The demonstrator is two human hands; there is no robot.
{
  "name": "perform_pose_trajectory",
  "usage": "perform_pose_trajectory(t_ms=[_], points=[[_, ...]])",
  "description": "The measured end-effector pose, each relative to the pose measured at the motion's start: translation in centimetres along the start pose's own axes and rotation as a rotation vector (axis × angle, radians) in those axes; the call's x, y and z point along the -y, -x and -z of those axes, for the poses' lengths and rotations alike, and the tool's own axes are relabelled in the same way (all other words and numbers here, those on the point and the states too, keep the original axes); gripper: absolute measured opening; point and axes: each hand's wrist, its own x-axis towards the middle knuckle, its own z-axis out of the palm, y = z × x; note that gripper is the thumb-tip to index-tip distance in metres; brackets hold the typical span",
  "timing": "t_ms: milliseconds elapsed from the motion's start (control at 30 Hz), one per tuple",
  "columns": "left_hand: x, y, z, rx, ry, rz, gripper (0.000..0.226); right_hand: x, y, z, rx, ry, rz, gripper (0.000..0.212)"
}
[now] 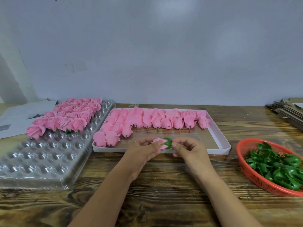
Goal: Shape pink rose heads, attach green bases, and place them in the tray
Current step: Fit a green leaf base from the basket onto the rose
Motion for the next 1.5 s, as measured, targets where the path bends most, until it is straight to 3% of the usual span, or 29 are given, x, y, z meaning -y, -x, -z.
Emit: perform_pose_trajectory(t_ms=[200, 433, 800, 1200, 1400, 1500], points=[[0.0, -0.1, 0.3, 0.002, -0.056, -0.010, 0.034, -0.2, 0.1, 0.1, 0.014, 0.017, -0.016, 0.026], [0.1, 0.0, 0.2, 0.002, -0.102, -0.012, 0.020, 0.4, 0.4, -0.3, -0.010, 0.152, 0.008, 0.021], [0.3, 0.0, 0.2, 0.017, -0.152, -0.024, 0.031, 0.5, 0.5, 0.1, 0.003, 0.244, 0.062, 0.027], [0.2, -0.1, 0.3, -0.019, -0.197, -0.023, 0.018, -0.3, 0.4, 0.2, 0.033, 0.270, 0.090, 0.022], [0.0, 0.1, 0.1, -0.074, -0.379, -0.048, 0.014, -0.9, 1.0, -0.2, 0.186, 0.686, 0.264, 0.053], [0.1, 0.3, -0.5, -0.062, -0.402, -0.084, 0.012, -0.9, 1.2, -0.2, 0.147, 0.802, 0.345, 0.050]])
